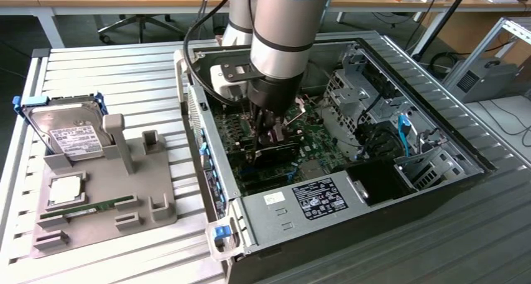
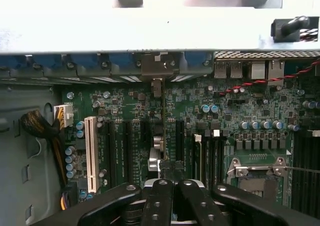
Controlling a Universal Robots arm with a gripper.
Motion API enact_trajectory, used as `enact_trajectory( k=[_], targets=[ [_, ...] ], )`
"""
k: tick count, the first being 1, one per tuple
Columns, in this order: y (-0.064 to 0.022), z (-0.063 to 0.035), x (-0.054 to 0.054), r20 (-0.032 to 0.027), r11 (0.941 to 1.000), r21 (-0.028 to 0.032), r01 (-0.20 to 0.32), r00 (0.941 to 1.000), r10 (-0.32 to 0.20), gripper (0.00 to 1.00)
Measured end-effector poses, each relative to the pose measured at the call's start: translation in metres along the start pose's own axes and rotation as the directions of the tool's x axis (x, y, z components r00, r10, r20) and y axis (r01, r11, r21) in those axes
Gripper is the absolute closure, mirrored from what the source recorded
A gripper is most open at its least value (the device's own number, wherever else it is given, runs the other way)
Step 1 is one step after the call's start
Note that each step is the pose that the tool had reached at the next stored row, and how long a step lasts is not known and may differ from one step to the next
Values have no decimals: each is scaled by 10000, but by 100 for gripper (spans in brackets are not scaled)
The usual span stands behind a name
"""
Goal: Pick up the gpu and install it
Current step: 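Press down on the gpu until it lock into place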
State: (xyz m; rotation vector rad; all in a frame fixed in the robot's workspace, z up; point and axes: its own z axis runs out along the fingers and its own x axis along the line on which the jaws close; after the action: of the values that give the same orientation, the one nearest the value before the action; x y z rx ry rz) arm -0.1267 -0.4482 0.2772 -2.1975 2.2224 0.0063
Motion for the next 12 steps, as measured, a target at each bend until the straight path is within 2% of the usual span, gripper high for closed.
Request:
enact_trajectory(
  k=[7, 12],
  targets=[
    [-6, -27, 0, -1, 10000, 0, 2, 10000, -2, 89],
    [-71, -26, -1, -1, 10000, 0, 1, 10000, -1, 89]
  ],
)
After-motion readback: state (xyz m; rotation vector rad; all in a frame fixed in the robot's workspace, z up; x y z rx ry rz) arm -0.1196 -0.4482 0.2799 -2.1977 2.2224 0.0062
